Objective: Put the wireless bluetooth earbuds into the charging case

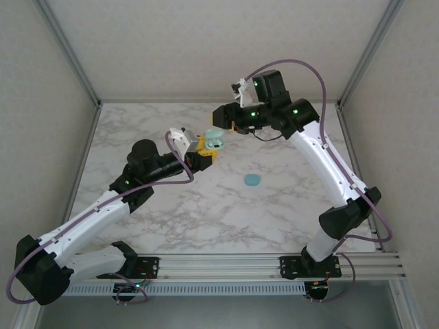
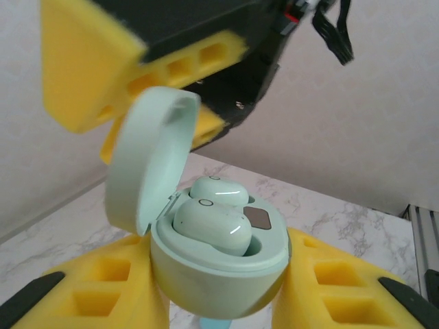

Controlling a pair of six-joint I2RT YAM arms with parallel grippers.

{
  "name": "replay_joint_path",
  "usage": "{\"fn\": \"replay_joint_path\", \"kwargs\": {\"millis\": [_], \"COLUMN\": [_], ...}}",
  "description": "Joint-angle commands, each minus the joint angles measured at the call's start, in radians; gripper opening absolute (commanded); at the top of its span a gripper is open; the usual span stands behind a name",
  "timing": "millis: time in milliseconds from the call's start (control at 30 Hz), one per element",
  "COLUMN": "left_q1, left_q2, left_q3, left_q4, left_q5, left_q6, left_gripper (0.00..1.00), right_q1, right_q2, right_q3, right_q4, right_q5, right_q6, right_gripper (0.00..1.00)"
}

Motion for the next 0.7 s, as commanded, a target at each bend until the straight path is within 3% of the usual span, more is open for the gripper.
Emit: {"fn": "replay_joint_path", "kwargs": {"millis": [0,467,667], "left_q1": [-0.010,-0.010,-0.010], "left_q2": [0.008,0.019,0.025], "left_q3": [0.033,0.050,0.065], "left_q4": [0.058,0.126,0.141], "left_q5": [-0.013,0.013,0.023], "left_q6": [-0.049,-0.112,-0.135], "left_gripper": [0.23,0.23,0.24], "right_q1": [-0.002,-0.046,-0.055], "right_q2": [-0.077,-0.161,-0.166], "right_q3": [-0.075,-0.355,-0.424], "right_q4": [0.018,0.376,0.482], "right_q5": [-0.087,-0.447,-0.522], "right_q6": [0.004,0.232,0.307], "right_gripper": [0.55,0.63,0.55]}}
